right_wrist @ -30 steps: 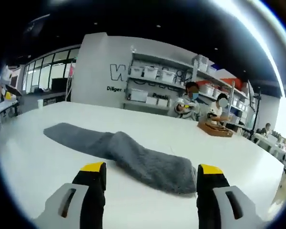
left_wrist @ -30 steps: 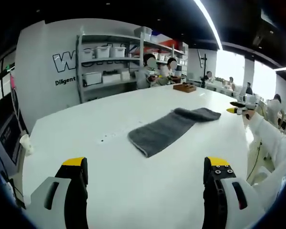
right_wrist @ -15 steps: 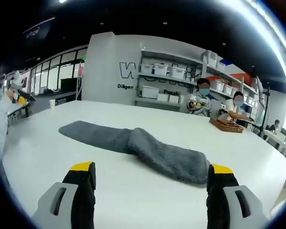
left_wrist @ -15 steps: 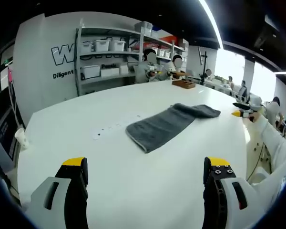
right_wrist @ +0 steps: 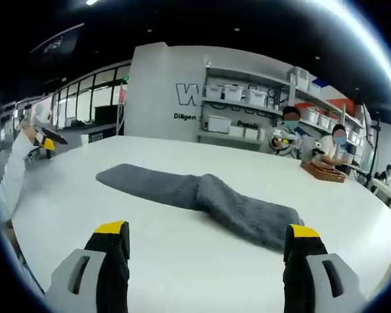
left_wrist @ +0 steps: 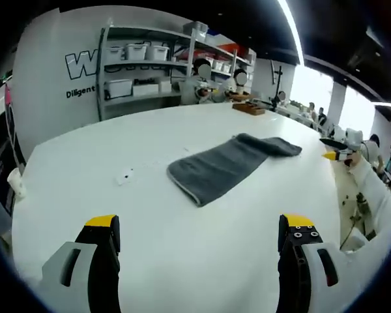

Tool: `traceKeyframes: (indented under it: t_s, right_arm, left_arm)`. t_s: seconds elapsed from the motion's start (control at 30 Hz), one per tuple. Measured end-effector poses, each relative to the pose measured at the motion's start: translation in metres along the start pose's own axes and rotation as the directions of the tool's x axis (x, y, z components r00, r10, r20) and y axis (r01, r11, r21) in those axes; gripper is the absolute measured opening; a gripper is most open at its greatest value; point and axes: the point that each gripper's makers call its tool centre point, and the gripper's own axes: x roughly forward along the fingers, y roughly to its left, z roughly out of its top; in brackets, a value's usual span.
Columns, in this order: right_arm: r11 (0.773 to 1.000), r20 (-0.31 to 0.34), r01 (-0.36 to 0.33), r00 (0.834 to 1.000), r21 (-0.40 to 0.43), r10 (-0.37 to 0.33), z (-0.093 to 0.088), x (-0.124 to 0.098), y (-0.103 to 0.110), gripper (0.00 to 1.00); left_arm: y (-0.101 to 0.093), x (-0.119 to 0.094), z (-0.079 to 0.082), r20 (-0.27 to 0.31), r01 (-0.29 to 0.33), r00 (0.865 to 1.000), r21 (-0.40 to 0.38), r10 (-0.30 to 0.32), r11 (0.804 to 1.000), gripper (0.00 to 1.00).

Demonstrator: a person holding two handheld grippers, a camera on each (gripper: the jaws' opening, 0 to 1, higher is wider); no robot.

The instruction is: Open the folded towel by lifting each exposed corner and separating the folded layers until the towel lies flat within the target outline without major curled edges

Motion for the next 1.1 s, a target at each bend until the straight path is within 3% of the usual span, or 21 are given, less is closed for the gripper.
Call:
traceKeyframes:
  t_s: [0.2, 0.27, 0.33, 0.5, 0.7, 0.93, 1.1]
  right_arm:
    - [1.0, -0.005, -0.008, 1.0, -0.006, 0.008, 0.0, 0.002, 0.004, 0.99]
    - [1.0, -0.005, -0.009, 1.0, -0.001, 0.009, 0.0, 0.002, 0.004, 0.99]
    - [1.0, -0.005, -0.008, 1.0, 0.0, 0.008, 0.001, 0.001, 0.004, 0.99]
    - [1.0, 0.012, -0.006, 1.0, 0.008, 0.006, 0.004, -0.003, 0.005, 0.99]
    - [1.0, 0.015, -0.001, 1.0, 0.02, 0.0, 0.0, -0.006, 0.003, 0.99]
    - [0.999, 0.003, 0.002, 1.0, 0.035, -0.002, -0.009, -0.007, 0.001, 0.99]
    - [0.999, -0.002, -0.002, 1.0, 0.035, 0.002, -0.011, -0.006, 0.003, 0.99]
  left_arm:
    - [0.006, 0.027, 0.005, 0.06, 0.045, 0.997, -0.019, -0.044, 0.999, 0.99]
    - [0.001, 0.041, 0.007, 0.102, 0.109, 0.989, -0.042, -0.104, 0.993, 0.99]
    - [0.001, 0.052, 0.014, 0.161, 0.139, 0.978, -0.012, -0.135, 0.99, 0.99]
    - [-0.002, 0.081, 0.003, 0.164, 0.145, 0.976, 0.003, -0.144, 0.989, 0.99]
    - [-0.023, 0.116, -0.01, 0.167, 0.168, 0.971, 0.035, -0.172, 0.985, 0.98]
    - [-0.037, 0.136, -0.025, 0.153, 0.196, 0.967, 0.061, -0.204, 0.979, 0.93]
    - [-0.043, 0.142, -0.03, 0.159, 0.245, 0.956, 0.02, -0.245, 0.969, 0.93]
